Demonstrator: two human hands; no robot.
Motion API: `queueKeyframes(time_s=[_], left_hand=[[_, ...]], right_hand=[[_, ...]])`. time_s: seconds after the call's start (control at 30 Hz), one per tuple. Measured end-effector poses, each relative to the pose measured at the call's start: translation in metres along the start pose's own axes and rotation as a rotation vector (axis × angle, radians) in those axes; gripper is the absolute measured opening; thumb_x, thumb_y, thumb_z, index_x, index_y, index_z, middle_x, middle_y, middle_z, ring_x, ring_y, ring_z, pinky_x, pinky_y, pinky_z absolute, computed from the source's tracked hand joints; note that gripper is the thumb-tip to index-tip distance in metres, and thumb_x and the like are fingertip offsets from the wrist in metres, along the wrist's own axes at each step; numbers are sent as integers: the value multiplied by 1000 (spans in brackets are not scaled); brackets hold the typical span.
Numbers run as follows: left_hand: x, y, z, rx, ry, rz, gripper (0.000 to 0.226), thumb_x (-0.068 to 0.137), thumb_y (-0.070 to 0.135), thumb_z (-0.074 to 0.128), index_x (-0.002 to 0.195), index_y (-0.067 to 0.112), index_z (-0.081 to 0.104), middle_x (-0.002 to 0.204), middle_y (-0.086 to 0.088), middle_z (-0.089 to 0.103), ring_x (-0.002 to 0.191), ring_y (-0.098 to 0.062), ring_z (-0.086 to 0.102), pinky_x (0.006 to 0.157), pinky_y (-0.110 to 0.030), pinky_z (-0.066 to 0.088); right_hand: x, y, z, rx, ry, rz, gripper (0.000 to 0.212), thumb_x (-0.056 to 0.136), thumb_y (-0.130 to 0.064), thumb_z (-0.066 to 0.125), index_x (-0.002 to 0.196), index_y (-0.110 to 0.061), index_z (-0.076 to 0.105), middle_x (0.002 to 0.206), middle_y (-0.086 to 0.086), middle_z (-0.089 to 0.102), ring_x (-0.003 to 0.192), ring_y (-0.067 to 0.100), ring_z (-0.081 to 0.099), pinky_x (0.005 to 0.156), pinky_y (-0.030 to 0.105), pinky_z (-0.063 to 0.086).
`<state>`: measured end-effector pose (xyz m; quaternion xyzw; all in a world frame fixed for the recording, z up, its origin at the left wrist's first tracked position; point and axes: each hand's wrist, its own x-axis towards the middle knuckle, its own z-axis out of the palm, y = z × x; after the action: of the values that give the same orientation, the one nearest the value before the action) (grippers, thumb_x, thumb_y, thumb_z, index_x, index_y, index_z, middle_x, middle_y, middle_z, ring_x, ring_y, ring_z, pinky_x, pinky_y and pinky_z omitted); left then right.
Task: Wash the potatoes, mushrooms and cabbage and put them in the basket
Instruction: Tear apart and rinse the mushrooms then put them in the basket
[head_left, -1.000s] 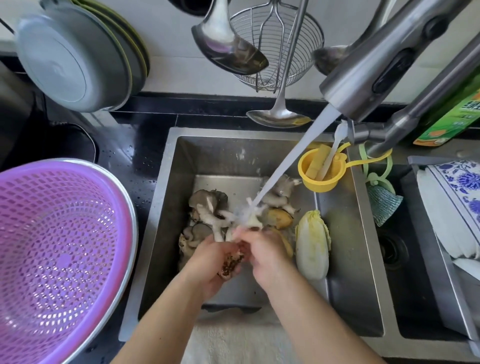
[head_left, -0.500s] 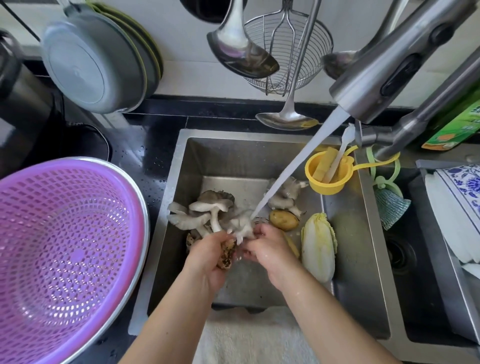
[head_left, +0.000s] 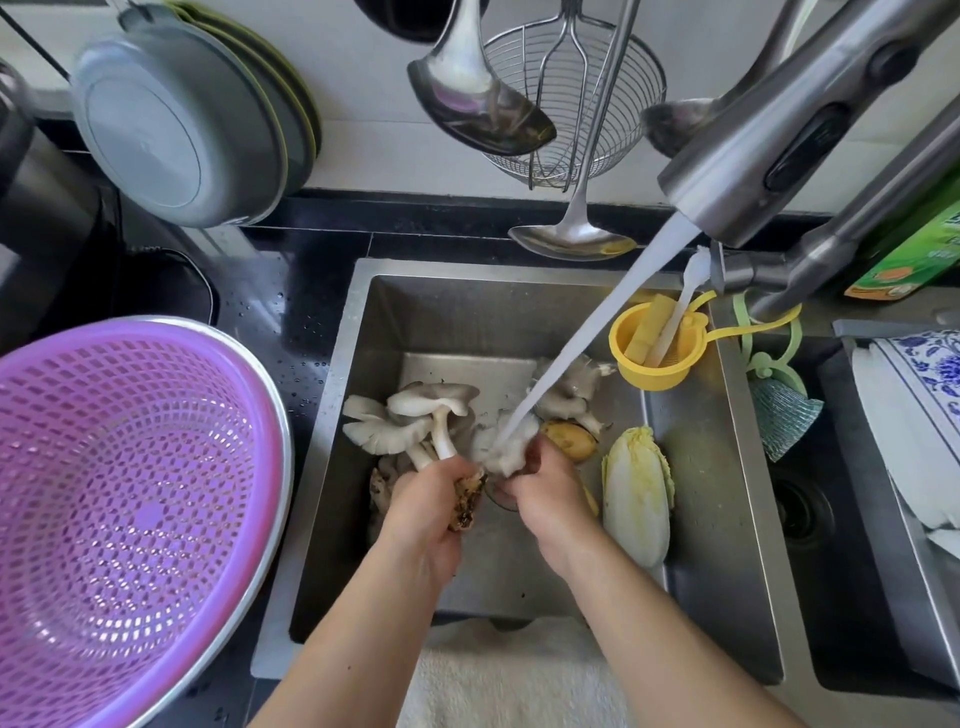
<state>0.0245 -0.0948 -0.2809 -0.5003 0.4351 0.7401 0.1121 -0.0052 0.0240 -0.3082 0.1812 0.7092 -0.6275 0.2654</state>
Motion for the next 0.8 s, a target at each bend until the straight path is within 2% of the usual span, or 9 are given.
queueKeyframes(time_s=[0.1, 0.17, 0.23, 0.3, 0.43, 0.53, 0.67, 0.73, 0.8], left_hand=[[0, 4, -1, 2, -26, 17, 51, 72, 8, 72, 122, -1, 68, 107, -24, 77, 102, -43, 74, 97, -59, 58], [1, 6, -2, -14, -23, 36, 50, 71, 7, 70, 120, -2, 68, 108, -27, 76, 108, -47, 72, 101, -66, 53], [1, 8, -3, -15, -23, 39, 45, 74, 4, 69, 119, -3, 69, 109, -27, 76, 108, -46, 72, 103, -60, 54], [0, 7, -3, -15, -19, 28, 36, 81, 0, 66, 117, -5, 69, 107, -27, 76, 99, -42, 73, 95, -51, 58], [0, 8, 0, 24, 2, 5, 33, 84, -2, 65, 117, -7, 66, 106, -30, 75, 90, -40, 71, 89, -55, 59], [3, 7, -2, 26, 37, 9, 40, 78, 0, 68, 117, -6, 65, 102, -29, 75, 87, -37, 69, 84, -52, 58], [9, 5, -13, 31, 95, -1, 28, 86, -2, 63, 113, -4, 66, 98, -22, 70, 88, -33, 64, 79, -42, 50], [10, 6, -17, 19, 73, -14, 23, 88, -4, 60, 109, -4, 69, 105, -25, 71, 94, -35, 66, 83, -42, 52], [9, 9, -20, -3, 29, -28, 26, 89, -4, 59, 113, -4, 71, 115, -24, 74, 105, -36, 70, 91, -43, 55]], right_hand=[[0, 0, -1, 280, -98, 66, 42, 92, 13, 58, 119, -19, 66, 114, 3, 76, 106, 20, 73, 89, 35, 62], [1, 2, 3, 361, -137, 100, 47, 92, 17, 54, 123, -17, 65, 117, 5, 76, 107, 21, 73, 87, 34, 61], [4, 3, 7, 382, -142, 126, 47, 93, 18, 51, 124, -15, 65, 116, 7, 77, 107, 24, 72, 86, 34, 60], [4, 1, 12, 391, -144, 136, 40, 96, 12, 49, 121, -12, 69, 112, 9, 78, 103, 27, 72, 82, 34, 58], [-1, -5, 17, 372, -122, 175, 25, 108, -17, 48, 112, -16, 73, 96, 3, 80, 85, 18, 72, 71, 32, 56], [1, -6, 17, 321, -109, 198, 16, 102, -8, 56, 105, -11, 72, 80, 3, 72, 68, 14, 63, 63, 29, 49], [10, -14, 11, 417, -118, 409, 16, 102, -7, 56, 113, -5, 67, 69, 3, 64, 55, 12, 54, 51, 25, 49], [9, -22, 8, 540, -195, 472, 19, 103, -7, 53, 118, -1, 64, 70, 5, 69, 54, 10, 56, 49, 23, 50], [5, -28, 6, 742, -266, 511, 22, 105, -2, 47, 121, 6, 61, 82, 14, 73, 62, 13, 61, 56, 24, 56]])
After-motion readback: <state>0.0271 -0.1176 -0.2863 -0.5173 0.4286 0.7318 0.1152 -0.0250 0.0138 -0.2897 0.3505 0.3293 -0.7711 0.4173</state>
